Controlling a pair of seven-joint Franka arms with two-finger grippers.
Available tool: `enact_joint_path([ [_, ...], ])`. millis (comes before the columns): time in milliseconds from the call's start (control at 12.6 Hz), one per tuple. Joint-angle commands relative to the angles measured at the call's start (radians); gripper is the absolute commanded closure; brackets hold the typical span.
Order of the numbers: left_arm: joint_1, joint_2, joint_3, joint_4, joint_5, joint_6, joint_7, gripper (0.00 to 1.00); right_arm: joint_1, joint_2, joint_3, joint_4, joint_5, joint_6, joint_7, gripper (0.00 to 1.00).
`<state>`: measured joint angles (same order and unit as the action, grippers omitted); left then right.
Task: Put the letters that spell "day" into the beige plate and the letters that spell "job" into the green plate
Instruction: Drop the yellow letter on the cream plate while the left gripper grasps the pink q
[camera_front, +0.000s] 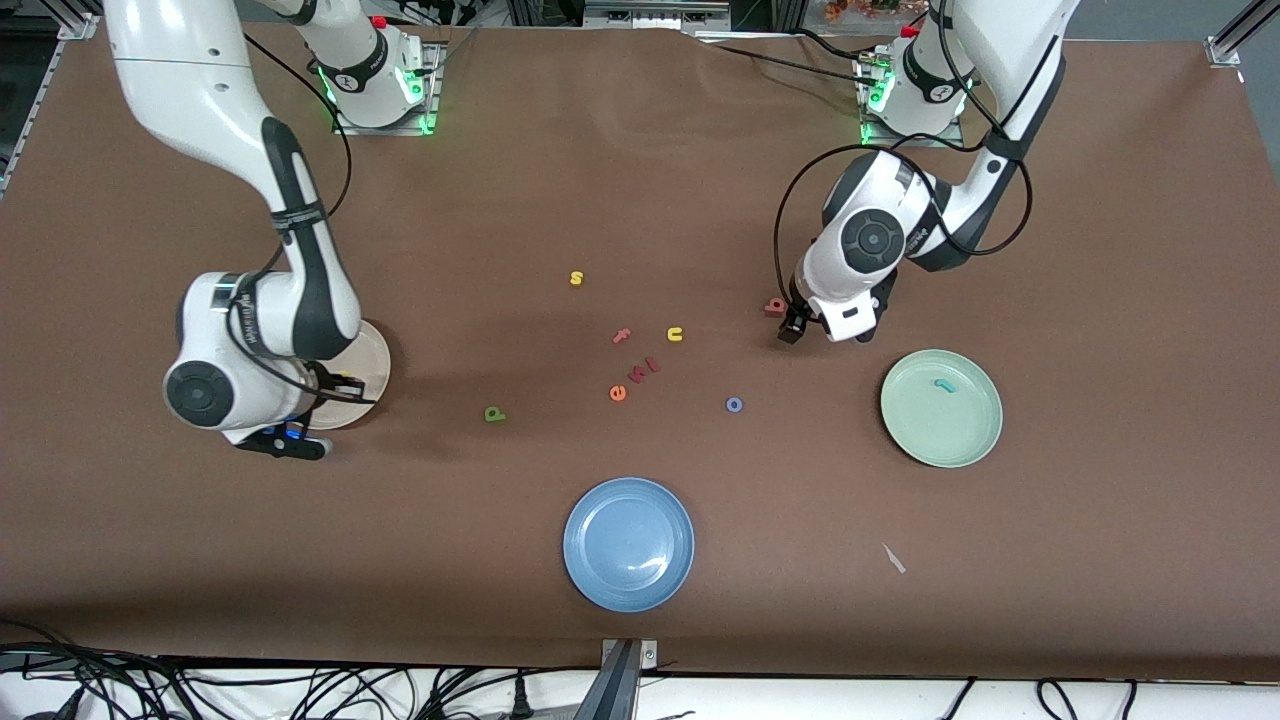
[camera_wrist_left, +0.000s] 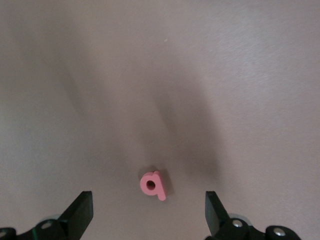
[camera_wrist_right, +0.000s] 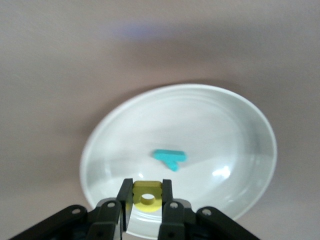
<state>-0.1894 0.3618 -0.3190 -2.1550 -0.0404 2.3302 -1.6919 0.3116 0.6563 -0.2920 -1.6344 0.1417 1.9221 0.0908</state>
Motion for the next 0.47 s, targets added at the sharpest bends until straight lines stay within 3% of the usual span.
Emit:
enact_joint_path([
  [0,0.001,0.011,0.0,-0.039,0.022,0.05,-0.061,0.02,-0.037,-0.012,0.008,-0.004,0.033,-0.023,-0.124,0.41],
  [158,-0.001,0.046,-0.002,-0.039,0.02,0.09,-0.081,0.05,-0.026,-0.018,0.013,0.001,0.032,-0.023,-0.132,0.0],
  [237,-0.008,0.057,-0.003,-0.039,0.02,0.094,-0.089,0.11,-0.02,-0.02,0.017,0.017,0.033,-0.035,-0.131,0.0],
  [395,-0.013,0.071,-0.003,-0.037,0.01,0.106,-0.092,0.12,-0.012,-0.017,0.053,0.053,0.059,-0.057,-0.114,0.0],
])
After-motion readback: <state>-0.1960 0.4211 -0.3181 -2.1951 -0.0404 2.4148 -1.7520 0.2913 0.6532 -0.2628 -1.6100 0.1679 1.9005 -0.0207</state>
